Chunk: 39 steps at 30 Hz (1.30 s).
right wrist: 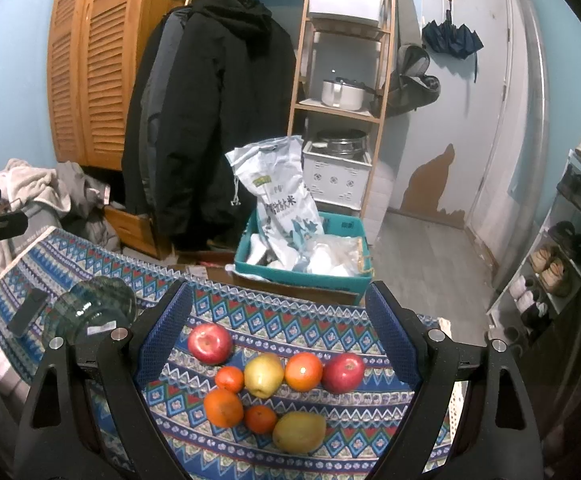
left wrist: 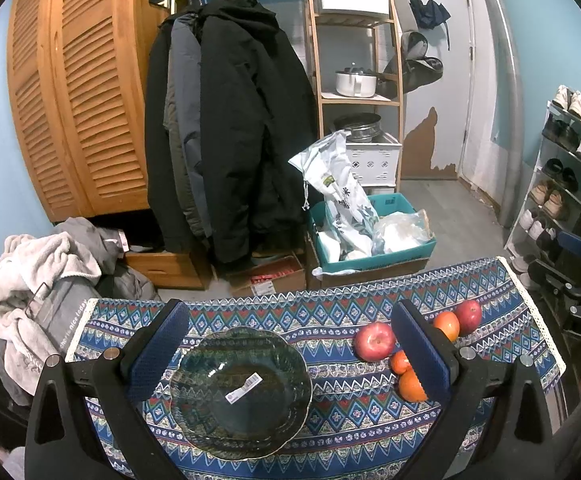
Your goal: Organize fruits
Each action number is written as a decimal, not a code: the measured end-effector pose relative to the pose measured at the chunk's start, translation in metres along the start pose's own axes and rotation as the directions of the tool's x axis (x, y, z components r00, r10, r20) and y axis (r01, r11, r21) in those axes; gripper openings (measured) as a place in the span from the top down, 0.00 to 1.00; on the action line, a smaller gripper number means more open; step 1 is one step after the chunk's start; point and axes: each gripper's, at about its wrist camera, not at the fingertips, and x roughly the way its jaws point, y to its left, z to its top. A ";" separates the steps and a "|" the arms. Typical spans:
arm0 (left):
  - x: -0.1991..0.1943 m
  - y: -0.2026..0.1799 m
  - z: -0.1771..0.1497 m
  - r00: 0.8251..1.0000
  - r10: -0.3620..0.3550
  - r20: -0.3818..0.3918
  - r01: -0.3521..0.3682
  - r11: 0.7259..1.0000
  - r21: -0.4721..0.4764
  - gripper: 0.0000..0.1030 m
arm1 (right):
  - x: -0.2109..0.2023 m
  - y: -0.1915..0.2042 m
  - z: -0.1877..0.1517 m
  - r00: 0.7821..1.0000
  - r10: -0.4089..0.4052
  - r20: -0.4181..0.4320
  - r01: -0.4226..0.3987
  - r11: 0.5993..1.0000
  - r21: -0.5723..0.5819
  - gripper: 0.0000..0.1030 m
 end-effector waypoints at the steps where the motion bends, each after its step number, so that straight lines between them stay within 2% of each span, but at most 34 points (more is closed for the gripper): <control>1: 0.000 0.000 0.000 1.000 0.000 0.001 0.000 1.000 -0.001 0.01 | 0.000 0.000 0.000 1.000 -0.001 0.000 0.001 1.000 0.000 0.16; 39: -0.002 -0.002 0.002 1.000 -0.001 0.002 0.001 1.000 0.003 0.01 | 0.000 -0.009 0.002 1.000 -0.001 -0.003 0.002 1.000 0.002 0.16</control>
